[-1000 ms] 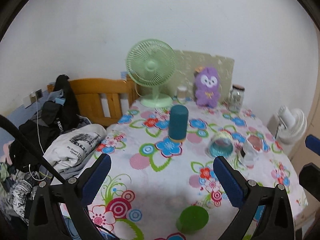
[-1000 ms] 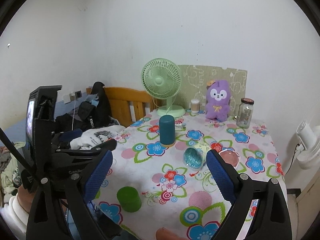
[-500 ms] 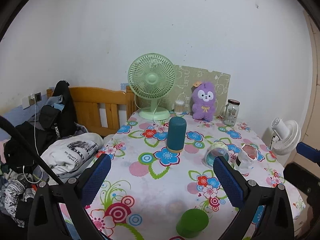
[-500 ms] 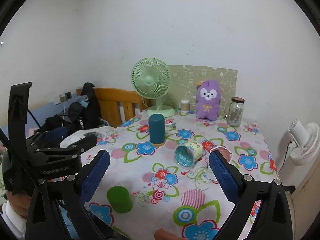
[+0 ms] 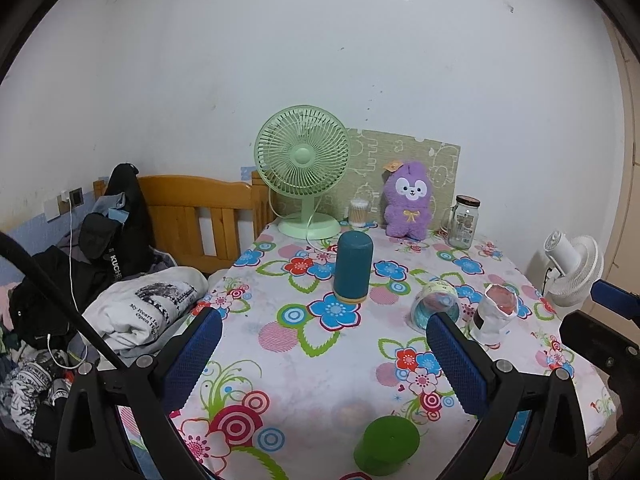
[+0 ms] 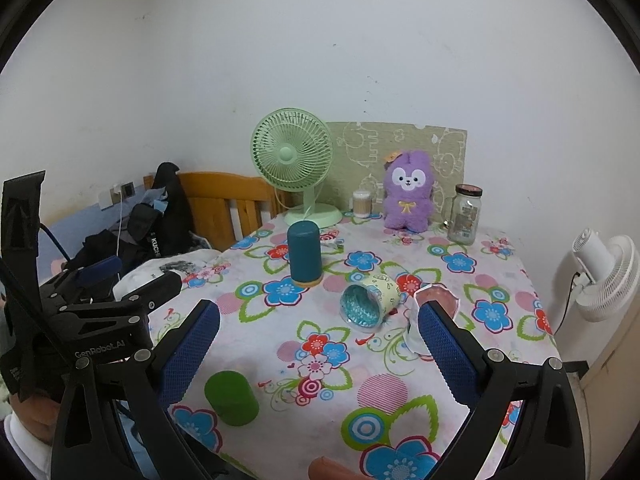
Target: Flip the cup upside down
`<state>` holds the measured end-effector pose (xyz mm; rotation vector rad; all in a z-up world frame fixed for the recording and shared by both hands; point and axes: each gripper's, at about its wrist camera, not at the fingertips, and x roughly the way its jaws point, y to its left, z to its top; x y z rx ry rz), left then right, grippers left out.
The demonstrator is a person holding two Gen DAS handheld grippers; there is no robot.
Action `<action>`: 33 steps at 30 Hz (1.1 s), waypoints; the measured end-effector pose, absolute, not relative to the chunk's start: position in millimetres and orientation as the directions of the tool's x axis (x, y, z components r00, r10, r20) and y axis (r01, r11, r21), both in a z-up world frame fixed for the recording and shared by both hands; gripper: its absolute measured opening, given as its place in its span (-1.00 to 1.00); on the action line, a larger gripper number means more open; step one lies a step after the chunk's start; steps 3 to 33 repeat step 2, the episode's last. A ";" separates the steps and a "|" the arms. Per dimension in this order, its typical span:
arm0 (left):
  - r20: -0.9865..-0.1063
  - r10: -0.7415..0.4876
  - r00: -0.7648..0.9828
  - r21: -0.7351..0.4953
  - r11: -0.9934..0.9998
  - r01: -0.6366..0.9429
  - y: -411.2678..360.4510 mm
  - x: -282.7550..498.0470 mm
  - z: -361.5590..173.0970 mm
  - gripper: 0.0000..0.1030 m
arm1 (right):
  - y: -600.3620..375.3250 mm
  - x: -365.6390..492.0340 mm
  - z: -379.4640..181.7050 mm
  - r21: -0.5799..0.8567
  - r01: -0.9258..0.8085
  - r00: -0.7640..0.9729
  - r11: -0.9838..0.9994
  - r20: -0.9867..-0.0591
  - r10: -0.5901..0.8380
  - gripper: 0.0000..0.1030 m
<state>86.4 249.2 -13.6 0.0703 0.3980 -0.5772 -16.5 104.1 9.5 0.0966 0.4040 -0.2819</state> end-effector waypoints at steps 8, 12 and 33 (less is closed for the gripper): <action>-0.385 -0.516 0.765 -0.044 0.839 0.543 249.0 85.7 -13.9 1.00 | 104.1 -16.7 9.6 0.035 0.291 0.881 0.956 -0.400 -0.253 0.95; -0.385 -0.516 0.765 -0.044 0.839 0.543 249.0 85.7 -13.9 1.00 | 104.1 -16.7 9.6 0.035 0.291 0.881 0.956 -0.400 -0.253 0.95; -0.385 -0.516 0.765 -0.044 0.839 0.543 249.0 85.7 -13.9 1.00 | 104.1 -16.7 9.6 0.035 0.291 0.881 0.956 -0.400 -0.253 0.95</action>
